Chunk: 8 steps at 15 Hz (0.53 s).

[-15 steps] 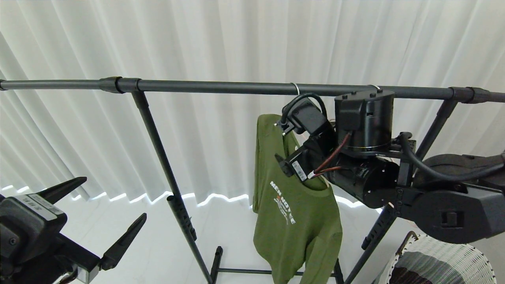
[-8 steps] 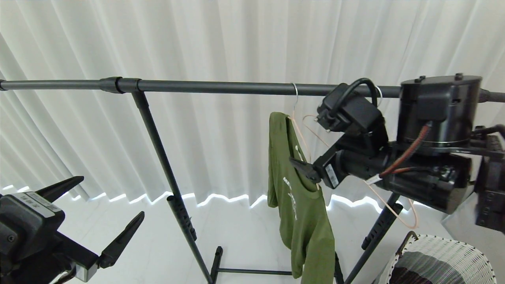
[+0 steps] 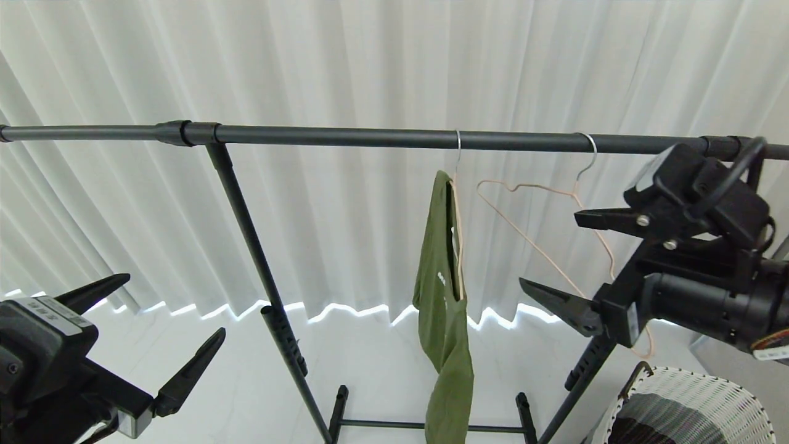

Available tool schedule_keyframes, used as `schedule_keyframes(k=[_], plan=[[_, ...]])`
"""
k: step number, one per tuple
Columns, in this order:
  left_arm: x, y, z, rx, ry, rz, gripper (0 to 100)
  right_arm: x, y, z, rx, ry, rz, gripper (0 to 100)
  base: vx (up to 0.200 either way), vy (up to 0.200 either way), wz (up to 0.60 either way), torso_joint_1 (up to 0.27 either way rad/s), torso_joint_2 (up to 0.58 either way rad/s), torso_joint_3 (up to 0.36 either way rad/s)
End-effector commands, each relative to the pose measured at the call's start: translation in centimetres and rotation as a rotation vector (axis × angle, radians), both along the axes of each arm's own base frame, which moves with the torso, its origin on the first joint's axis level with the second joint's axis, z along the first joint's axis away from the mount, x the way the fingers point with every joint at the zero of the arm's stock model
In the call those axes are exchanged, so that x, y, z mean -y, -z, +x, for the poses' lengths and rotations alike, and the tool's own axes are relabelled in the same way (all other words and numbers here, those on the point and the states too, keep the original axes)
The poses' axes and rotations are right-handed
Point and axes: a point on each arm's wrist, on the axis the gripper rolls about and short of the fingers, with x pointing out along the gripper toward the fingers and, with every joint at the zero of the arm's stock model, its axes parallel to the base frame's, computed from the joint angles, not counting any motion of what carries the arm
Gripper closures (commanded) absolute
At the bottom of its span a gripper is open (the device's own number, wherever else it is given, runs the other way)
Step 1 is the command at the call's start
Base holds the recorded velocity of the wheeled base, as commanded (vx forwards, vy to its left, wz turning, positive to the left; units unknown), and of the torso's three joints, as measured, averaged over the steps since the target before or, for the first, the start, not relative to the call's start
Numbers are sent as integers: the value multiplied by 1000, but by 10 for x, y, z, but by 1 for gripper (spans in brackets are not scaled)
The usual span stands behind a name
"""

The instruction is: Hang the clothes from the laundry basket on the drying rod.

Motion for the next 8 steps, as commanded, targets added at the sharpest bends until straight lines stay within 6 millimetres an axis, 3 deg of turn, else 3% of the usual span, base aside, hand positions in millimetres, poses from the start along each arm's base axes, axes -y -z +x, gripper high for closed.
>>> schedule_keyframes(k=[1, 3, 7, 8], plan=[[0, 0, 0, -1, -1, 0, 0, 32, -8, -18, 15, 40, 24, 0, 0, 0, 0, 0, 0, 0], [0, 0, 1, 1, -1, 1, 0, 67, -12, -27, -5, 151, 6, 0, 0, 0, 0, 0, 0, 0], [0, -2, 1, 8, 0, 3, 0, 112, -18, -46, 15, 355, 22, 0, 0, 0, 0, 0, 0, 0], [0, -2, 1, 9, -5, 6, 0, 123, -18, -52, 10, 430, 17, 0, -200, 0, 0, -2, 2, -2]])
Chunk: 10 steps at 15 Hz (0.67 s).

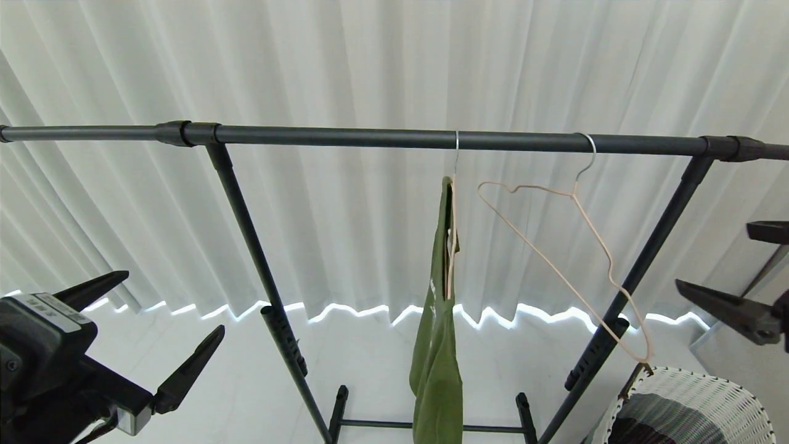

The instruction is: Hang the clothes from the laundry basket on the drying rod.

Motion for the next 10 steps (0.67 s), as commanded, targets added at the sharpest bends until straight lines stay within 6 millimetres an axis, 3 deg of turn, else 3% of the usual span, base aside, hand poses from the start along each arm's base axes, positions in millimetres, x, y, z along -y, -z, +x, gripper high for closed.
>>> schedule_keyframes(k=[1, 7, 10], plan=[[0, 0, 1, -1, -4, 3, 0, 28, -6, -20, 45, 159, 21, 0, -200, 0, 0, 2, -2, 2], [-7, 1, 4, -9, -74, -6, 0, 57, -6, -30, 52, 467, 15, 0, -200, 0, 0, 2, 3, 4], [-8, 3, 3, -14, -78, -7, 0, 61, -1, -33, 17, 509, 5, 0, -200, 0, 0, 1, 2, 1]])
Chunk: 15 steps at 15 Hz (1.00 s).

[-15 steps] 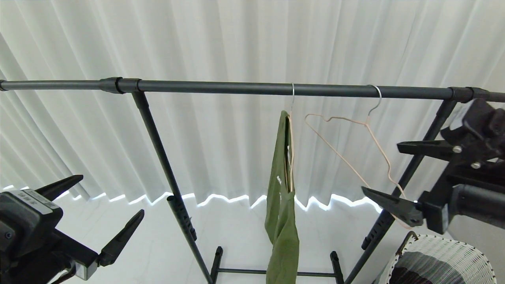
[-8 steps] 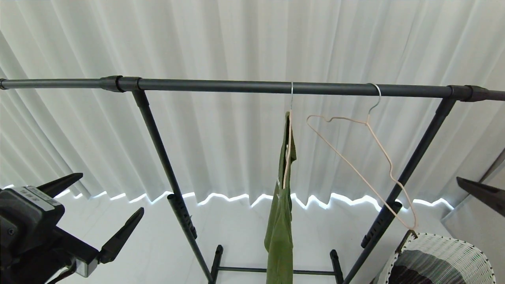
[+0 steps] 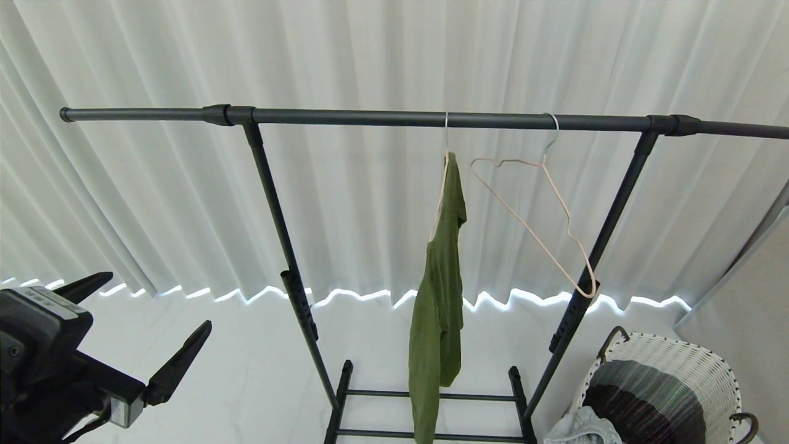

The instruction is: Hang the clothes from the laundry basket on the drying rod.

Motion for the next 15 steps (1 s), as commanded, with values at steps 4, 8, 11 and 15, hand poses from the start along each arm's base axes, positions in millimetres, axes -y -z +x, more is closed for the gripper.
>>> schedule_keyframes(k=[4, 8, 11, 15], plan=[[-4, 0, 1, 0, -38, -8, 0, 2, 14, 0, -64, 26, -27, 0, -150, 0, 0, -1, 2, 4], [-6, -2, -2, 15, -51, -16, 0, 2, 25, 1, -48, 6, -110, 0, 0, 0, 0, 0, 0, 0], [-7, -2, -2, 18, -51, -17, 0, 3, 41, 8, -2, 17, -141, 0, 0, 0, 0, 0, 0, 0], [-6, -2, -2, 20, -49, -18, 0, 5, 39, 13, 36, 29, -202, 0, 0, 0, 0, -63, 148, 74]])
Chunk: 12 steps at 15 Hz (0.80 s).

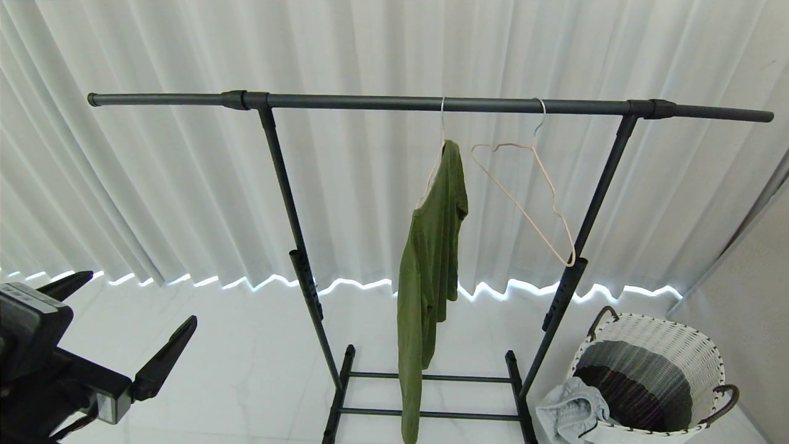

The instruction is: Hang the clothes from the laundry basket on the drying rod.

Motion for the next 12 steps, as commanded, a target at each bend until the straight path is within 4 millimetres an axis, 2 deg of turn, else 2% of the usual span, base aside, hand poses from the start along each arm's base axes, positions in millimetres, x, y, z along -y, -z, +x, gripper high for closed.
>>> schedule_keyframes(k=[1, 6, 12], plan=[[0, 0, 0, 2, 2, -1, 0, 0, 2, 3, -14, 4, -7, 0, 0, 0, 0, -203, 452, 237], [1, 0, -1, 1, 13, 0, 0, 6, 2, 2, -17, 66, -13, 0, 0, 0, 0, -226, 509, 277], [-1, 12, -21, 18, 57, 23, 0, 8, 8, 5, -47, 80, -6, 0, 0, 0, 0, -213, 504, 283]])
